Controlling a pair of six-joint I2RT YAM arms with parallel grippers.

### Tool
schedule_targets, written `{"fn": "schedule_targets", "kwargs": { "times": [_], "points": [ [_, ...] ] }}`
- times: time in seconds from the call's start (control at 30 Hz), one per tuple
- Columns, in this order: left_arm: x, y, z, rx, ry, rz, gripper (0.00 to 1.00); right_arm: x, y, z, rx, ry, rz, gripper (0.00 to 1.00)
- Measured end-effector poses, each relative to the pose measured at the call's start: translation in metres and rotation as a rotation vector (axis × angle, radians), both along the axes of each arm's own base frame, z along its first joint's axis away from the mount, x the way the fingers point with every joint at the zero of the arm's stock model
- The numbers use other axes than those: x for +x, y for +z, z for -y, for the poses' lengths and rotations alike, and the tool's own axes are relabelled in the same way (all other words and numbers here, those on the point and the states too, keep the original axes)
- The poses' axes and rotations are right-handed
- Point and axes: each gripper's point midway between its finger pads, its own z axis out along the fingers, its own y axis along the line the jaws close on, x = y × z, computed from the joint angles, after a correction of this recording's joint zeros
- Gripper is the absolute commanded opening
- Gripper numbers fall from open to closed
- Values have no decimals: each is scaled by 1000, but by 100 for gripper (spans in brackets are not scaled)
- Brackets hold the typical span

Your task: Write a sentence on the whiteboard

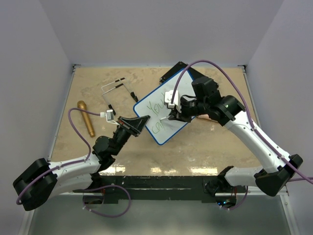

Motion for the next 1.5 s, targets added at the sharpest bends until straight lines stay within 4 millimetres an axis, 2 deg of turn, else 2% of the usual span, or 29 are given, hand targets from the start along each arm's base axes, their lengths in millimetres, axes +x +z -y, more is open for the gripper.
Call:
{"fn": "schedule_targets", "kwargs": {
  "times": [0.47, 0.83, 1.17, 1.5],
  "points": [
    [1, -2, -1, 9, 7, -8, 0, 10, 0, 8, 10, -73, 20, 0],
    [2, 0, -4, 6, 18, -5, 0, 5, -5, 12, -3, -51, 26, 0],
    [2, 1, -4, 3, 18, -2, 0, -5, -11, 7, 0, 8, -11, 0],
    [2, 1, -3, -2, 14, 0, 0, -10, -6, 8, 41, 37, -64, 0]
  ]
}}
